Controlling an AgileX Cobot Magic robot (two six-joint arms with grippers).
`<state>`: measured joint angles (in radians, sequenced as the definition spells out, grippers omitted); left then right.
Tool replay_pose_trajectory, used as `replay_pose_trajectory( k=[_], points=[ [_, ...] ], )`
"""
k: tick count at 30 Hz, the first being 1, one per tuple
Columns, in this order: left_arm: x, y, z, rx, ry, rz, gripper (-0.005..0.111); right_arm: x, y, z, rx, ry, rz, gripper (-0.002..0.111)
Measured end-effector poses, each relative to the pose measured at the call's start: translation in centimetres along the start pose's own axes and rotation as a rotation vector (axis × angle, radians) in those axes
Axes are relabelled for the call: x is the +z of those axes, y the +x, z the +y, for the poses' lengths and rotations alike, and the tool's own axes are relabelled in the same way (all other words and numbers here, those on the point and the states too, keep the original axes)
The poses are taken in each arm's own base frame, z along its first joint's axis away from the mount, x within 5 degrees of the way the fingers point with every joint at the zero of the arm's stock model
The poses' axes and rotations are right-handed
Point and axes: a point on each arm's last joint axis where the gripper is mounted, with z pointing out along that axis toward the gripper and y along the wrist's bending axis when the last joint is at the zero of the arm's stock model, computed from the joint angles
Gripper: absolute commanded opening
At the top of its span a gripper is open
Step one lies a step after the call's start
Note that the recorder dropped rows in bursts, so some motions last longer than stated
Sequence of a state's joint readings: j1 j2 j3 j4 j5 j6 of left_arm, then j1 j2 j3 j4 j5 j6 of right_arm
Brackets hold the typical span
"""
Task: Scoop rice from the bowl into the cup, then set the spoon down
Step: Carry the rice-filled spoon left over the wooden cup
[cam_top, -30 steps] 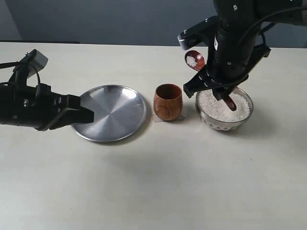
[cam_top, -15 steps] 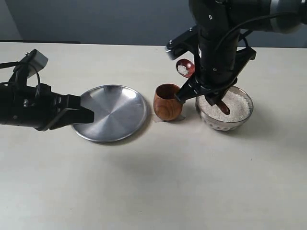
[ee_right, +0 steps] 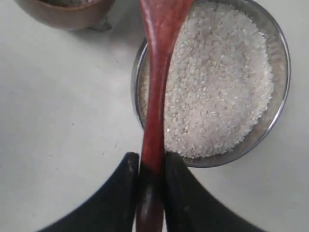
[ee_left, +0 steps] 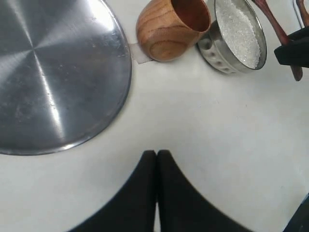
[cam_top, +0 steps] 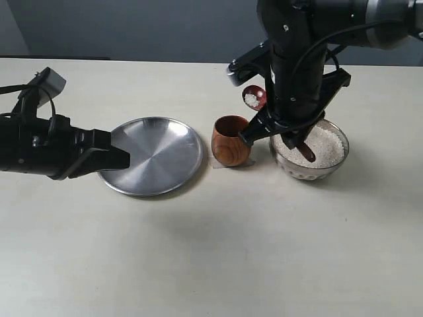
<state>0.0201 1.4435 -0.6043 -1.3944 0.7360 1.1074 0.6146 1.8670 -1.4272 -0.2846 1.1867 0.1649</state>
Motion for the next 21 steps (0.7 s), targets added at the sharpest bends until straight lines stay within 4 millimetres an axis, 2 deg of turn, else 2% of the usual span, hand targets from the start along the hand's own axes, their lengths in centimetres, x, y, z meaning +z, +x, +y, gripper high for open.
replay_pose_trajectory(
  k=[3, 15, 21],
  points=[
    [0.0, 0.0, 0.0, 0.0, 0.0, 0.0, 0.0, 1.0, -0.2, 0.3, 0.001, 0.0, 0.027, -0.001],
    [0.0, 0.0, 0.0, 0.0, 0.0, 0.0, 0.0, 0.8, -0.4, 0.5, -0.006, 0.046, 0.003, -0.001],
    [0.0, 0.0, 0.0, 0.0, 0.002, 0.001, 0.0, 0.7, -0.6, 1.8, -0.045, 0.089, -0.016, -0.001]
  ],
)
